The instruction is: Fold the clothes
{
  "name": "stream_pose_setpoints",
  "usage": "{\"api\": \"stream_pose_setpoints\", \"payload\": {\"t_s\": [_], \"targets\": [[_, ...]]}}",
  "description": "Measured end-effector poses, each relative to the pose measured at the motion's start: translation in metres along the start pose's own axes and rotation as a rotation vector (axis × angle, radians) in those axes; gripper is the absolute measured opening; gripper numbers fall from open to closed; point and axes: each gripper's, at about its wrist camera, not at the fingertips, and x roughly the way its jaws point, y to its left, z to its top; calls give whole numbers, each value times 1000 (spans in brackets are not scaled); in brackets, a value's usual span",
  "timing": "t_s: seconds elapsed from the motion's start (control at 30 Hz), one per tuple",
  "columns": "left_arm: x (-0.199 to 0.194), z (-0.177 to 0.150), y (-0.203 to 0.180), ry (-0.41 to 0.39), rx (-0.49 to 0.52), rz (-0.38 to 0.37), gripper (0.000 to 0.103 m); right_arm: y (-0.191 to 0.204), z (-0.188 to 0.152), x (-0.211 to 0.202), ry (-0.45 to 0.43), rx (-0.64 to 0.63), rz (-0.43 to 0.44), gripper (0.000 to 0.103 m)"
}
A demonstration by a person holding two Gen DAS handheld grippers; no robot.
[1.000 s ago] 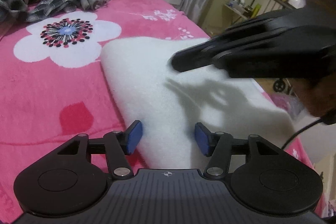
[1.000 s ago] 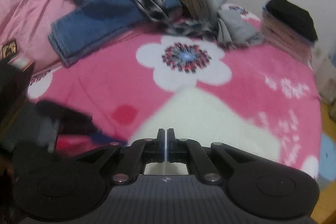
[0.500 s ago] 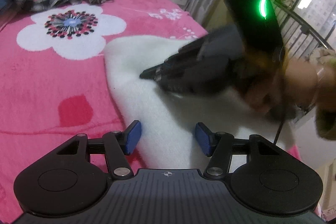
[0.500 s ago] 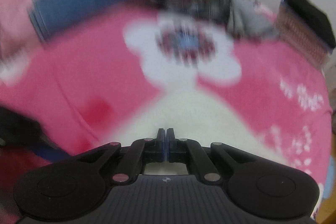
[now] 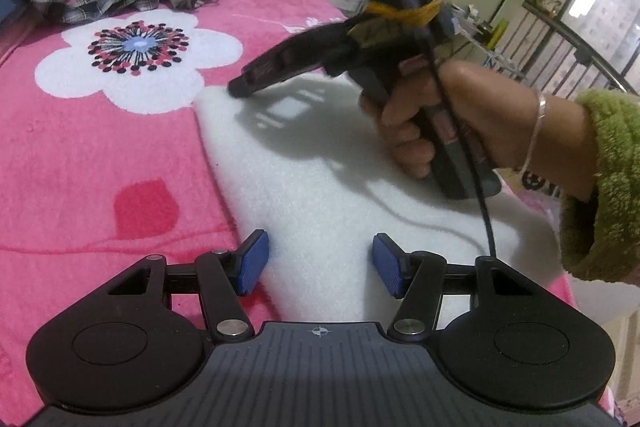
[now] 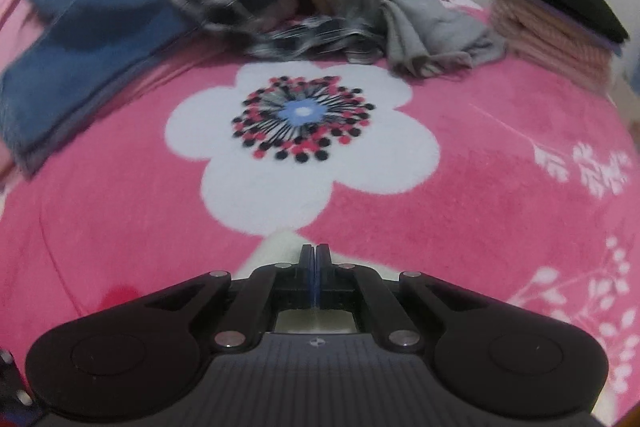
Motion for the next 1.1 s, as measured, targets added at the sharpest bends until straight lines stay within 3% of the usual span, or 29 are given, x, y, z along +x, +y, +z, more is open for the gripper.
{"api": "stream_pose_setpoints", "payload": {"t_s": [0.17,0.33,0.43,0.5,0.63,0.73,0.87,0.93,1.0,1.1], "targets": [[0,0,-1,0,1,5,57,-31,-7,-67,-71,108,-99,0],[1,0,-6,0,14,22,57,-47,-44,-129,-98,124,-156,0],[1,1,-10,0,27,37,58,-48,-75,-118,-19,89,-235,0],[2,2,-13,0,36,46,58,-49,-97,-103,-27,46,-265,0],[2,2,-16,7,40,63,58,-34,-84,-108,-24,-38,-316,0],[2,2,-18,7,37,73,58,-32,-74,-123,-84,-38,-307,0],[4,3,-23,4,49,89,58,-48,-87,-94,-34,-44,-280,0],[3,4,-24,7,54,96,58,-58,-94,-90,-64,-15,-243,0],[2,4,-23,14,48,94,58,-67,-82,-104,-60,58,-214,0],[-1,2,-23,21,44,87,58,-69,-77,-141,-111,94,-255,0]]}}
